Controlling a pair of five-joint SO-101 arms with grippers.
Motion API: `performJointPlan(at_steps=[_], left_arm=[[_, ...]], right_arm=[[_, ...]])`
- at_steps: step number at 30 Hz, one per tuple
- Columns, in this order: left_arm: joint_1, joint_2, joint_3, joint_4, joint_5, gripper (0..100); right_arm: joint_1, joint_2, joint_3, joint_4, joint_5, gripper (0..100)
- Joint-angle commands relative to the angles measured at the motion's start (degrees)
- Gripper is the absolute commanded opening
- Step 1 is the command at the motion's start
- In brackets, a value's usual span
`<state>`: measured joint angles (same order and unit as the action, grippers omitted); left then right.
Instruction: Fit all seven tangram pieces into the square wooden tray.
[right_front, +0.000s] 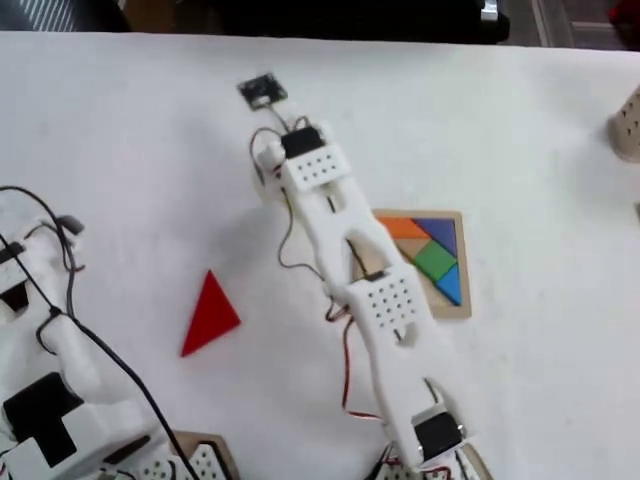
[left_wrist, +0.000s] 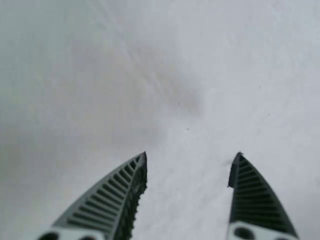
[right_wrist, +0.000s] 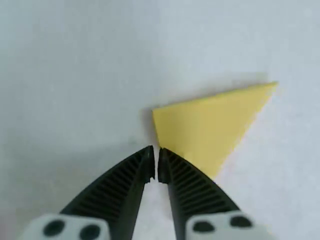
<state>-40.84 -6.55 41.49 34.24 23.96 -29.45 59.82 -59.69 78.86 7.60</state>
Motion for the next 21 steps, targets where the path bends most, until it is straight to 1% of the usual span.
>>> performJointPlan(at_steps=[1, 9, 13, 16, 21], left_arm=[[1.5, -0.2, -1.4, -1.4, -1.1, 27], [1.5, -0.2, -0.8, -1.4, -1.1, 27], [1.5, -0.2, -0.8, -1.4, -1.1, 27], [1.5, -0.2, -0.8, -1.4, -1.1, 27], [1.5, -0.2, -0.8, -1.4, -1.1, 27]], right_arm=[[0.8, 0.3, -1.0, -0.2, 2.5, 1.8], [0.8, 0.0, -1.5, 8.0, 2.5, 1.8], [1.3, -3.8, -7.9, 11.4, 2.0, 1.8], [1.8, -4.2, -10.5, 10.8, 2.0, 1.8], [3.0, -0.9, -11.7, 5.1, 2.8, 1.8]])
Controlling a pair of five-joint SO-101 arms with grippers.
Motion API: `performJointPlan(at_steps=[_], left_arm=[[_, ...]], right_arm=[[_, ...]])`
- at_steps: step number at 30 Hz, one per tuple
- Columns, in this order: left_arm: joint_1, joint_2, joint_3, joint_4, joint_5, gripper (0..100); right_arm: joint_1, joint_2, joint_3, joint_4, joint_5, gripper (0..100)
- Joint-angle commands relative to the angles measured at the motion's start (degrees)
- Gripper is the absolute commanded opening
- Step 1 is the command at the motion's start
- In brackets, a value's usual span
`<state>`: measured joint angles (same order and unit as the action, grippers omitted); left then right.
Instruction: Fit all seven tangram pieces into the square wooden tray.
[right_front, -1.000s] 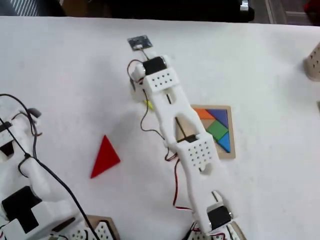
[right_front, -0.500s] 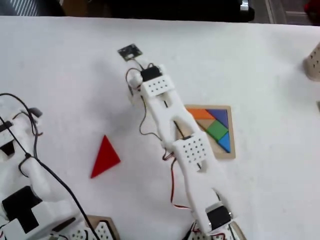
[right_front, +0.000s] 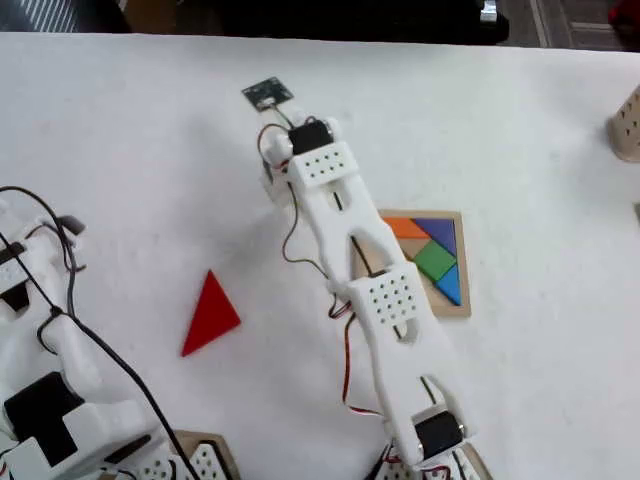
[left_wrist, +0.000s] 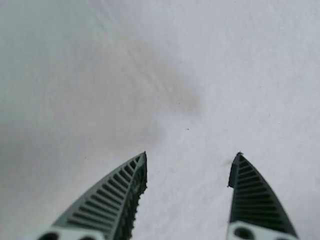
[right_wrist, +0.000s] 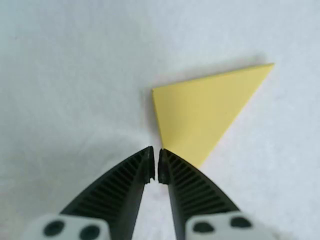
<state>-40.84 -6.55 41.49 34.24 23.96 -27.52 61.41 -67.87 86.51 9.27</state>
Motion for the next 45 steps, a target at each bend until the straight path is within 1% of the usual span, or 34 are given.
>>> performJointPlan(at_steps=[1, 6, 8, 11, 13, 20, 23, 26, 29, 39, 45], left_arm=[[1.5, -0.2, -0.8, -1.4, -1.1, 27], [1.5, -0.2, -0.8, -1.4, -1.1, 27], [1.5, -0.2, -0.7, -1.4, -1.1, 27], [1.5, -0.2, -0.7, -1.4, -1.1, 27], [1.5, -0.2, -0.7, -1.4, -1.1, 27], [1.6, -0.2, -0.8, -1.4, -1.1, 27], [1.6, -0.2, -0.8, -1.4, -1.1, 27], [2.2, -0.2, -0.8, -1.4, -1.1, 27], [2.5, -0.2, -0.9, -1.5, -1.2, 27], [2.5, -0.2, -0.9, -1.5, -1.2, 27], [2.5, -0.2, -0.9, -1.5, -1.2, 27]], right_arm=[[1.2, -2.2, -4.7, -2.5, 2.1, 1.8], [3.2, 0.0, -8.6, 0.5, 5.2, 1.9], [3.7, 1.9, -11.7, 3.3, 6.1, 1.9], [3.2, 5.7, -22.1, 11.1, 6.1, 1.9], [2.8, 9.1, -28.9, 12.7, 4.7, 1.9], [3.0, 7.8, -26.5, 13.1, 0.9, 1.7], [3.4, 3.9, -20.5, 13.1, 0.4, 1.7], [3.5, -3.4, -10.5, 12.9, 0.0, 1.7], [3.3, -10.6, -1.8, 12.3, -2.1, 1.7], [2.6, -26.9, 19.5, 12.0, -2.4, 1.8], [1.1, -36.1, 34.9, 6.0, -2.4, 1.8]])
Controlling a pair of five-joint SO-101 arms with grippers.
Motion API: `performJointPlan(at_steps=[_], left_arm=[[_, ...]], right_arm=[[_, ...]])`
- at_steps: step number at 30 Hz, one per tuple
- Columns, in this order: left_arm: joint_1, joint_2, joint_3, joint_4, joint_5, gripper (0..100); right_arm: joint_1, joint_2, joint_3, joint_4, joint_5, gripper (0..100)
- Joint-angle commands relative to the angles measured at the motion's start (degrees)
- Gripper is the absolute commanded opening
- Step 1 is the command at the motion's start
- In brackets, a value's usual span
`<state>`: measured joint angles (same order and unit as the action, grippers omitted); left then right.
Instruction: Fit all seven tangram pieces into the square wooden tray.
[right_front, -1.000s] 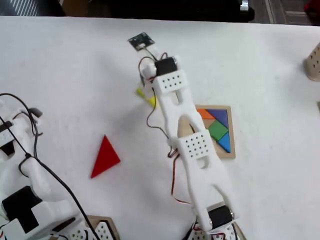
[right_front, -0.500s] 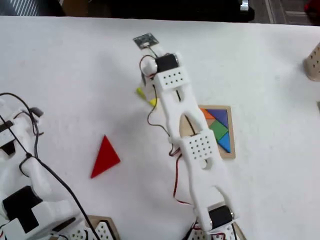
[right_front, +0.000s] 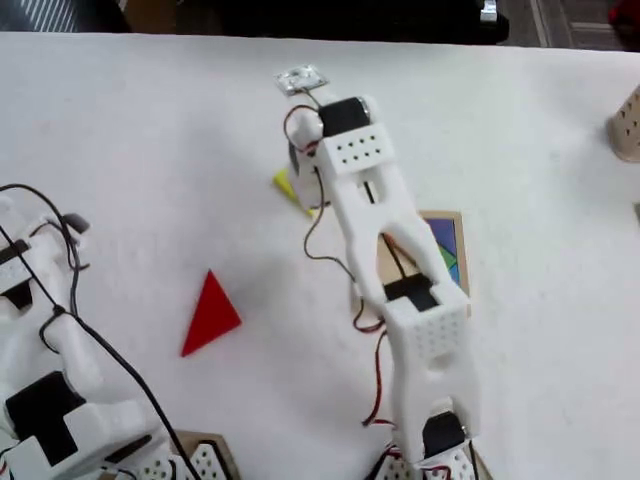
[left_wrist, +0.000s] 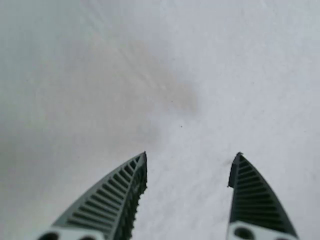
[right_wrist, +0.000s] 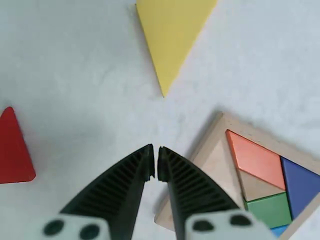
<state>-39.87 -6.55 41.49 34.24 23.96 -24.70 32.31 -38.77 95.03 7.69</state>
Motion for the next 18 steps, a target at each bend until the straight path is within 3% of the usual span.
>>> performJointPlan(at_steps=[1, 4, 9, 18], left_arm=[[1.5, -0.2, -0.9, -1.5, -1.2, 27], [1.5, -0.2, -0.9, -1.5, -1.2, 27], [1.5, -0.2, -0.9, -1.5, -1.2, 27], [1.5, -0.2, -0.7, -1.5, -1.2, 27]], right_arm=[[-3.0, -9.2, 9.1, -3.3, -0.8, 1.8], [-5.4, -16.6, 19.8, -10.2, -0.7, 1.8], [-3.0, -25.3, 40.4, -35.7, -0.4, 1.7], [-2.2, -23.7, 59.0, -75.0, -0.4, 1.8]])
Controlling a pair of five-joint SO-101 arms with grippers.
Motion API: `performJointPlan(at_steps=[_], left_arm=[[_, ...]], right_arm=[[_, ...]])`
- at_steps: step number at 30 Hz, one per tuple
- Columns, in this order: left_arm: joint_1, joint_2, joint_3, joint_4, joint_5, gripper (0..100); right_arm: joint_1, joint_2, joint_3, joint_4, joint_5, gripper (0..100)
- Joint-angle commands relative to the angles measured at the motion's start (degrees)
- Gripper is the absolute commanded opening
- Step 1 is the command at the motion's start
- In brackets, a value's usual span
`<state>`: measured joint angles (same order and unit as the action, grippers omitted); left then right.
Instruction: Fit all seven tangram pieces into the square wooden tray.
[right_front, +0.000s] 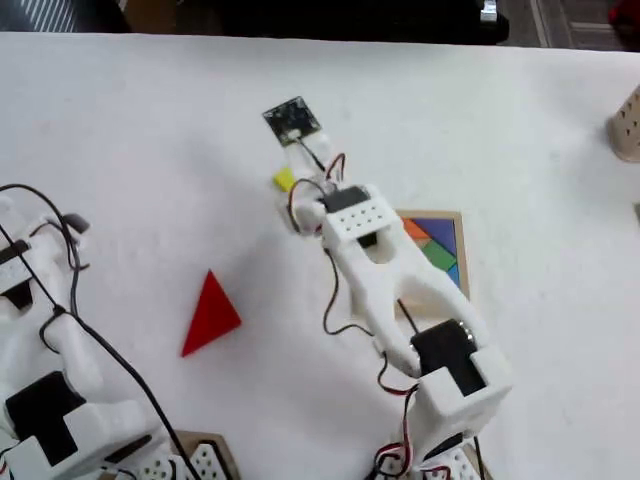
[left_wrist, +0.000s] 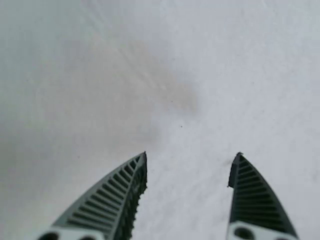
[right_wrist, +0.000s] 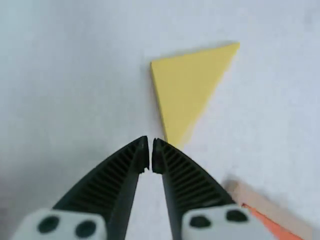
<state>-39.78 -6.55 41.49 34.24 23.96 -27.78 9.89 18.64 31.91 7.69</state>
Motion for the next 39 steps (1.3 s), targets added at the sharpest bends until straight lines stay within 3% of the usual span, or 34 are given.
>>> performJointPlan(at_steps=[1, 8, 16, 20, 34, 39], left_arm=[[1.5, -0.2, -0.7, -1.5, -1.2, 27], [1.5, -0.2, -0.6, -1.5, -1.2, 27], [1.4, -0.2, -0.6, -1.5, -1.2, 27], [1.3, -0.2, -0.6, -1.5, -1.2, 27], [1.2, -0.2, -0.5, -1.4, -1.4, 27], [1.2, -0.2, -0.5, -1.4, -4.2, 27]], right_arm=[[1.0, 0.0, 2.4, -15.5, -0.4, 1.8], [4.4, 11.6, 1.9, -34.5, -0.4, 1.8], [4.6, 18.2, -4.7, -31.3, -0.4, 1.8], [4.6, 21.1, -8.7, -25.0, -0.4, 1.8], [4.6, 21.5, -21.3, 13.5, -0.3, 1.7], [3.6, 21.4, -22.5, 18.9, 6.8, 1.7]])
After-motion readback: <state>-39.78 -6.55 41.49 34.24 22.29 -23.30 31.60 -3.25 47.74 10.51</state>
